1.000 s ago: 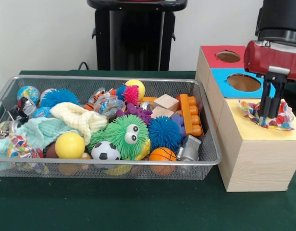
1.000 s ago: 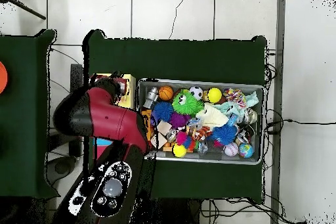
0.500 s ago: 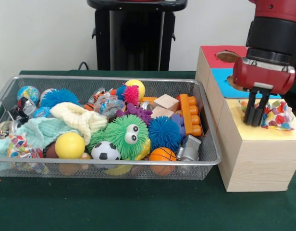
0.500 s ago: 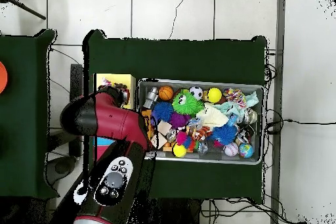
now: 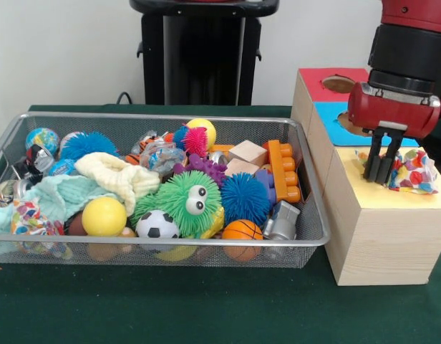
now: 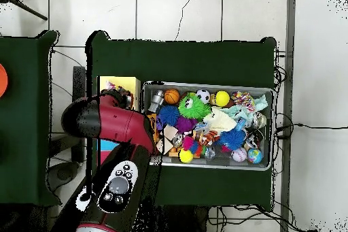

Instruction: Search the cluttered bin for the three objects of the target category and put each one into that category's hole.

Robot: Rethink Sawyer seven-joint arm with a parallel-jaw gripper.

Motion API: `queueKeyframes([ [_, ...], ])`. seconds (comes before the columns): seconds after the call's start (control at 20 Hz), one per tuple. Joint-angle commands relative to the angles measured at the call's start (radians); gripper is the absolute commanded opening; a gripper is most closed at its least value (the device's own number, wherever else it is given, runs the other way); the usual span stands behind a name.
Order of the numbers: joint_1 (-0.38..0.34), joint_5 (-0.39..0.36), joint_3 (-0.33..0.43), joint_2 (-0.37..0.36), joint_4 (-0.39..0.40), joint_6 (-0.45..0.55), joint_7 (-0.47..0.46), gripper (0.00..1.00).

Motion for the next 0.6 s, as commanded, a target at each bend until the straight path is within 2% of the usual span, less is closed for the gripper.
queueKeyframes([
  [0.05, 0.015, -0.003, 0.059, 0.059, 0.037, 0.170, 0.244, 0.00],
  [0.3, 0.011, 0.003, 0.072, 0.032, 0.025, 0.119, 0.233, 0.00],
  [0.45, 0.023, 0.009, 0.063, 0.014, 0.024, 0.175, 0.252, 0.00],
  [0.6, 0.007, 0.021, 0.103, 0.006, 0.054, 0.180, 0.247, 0.00],
])
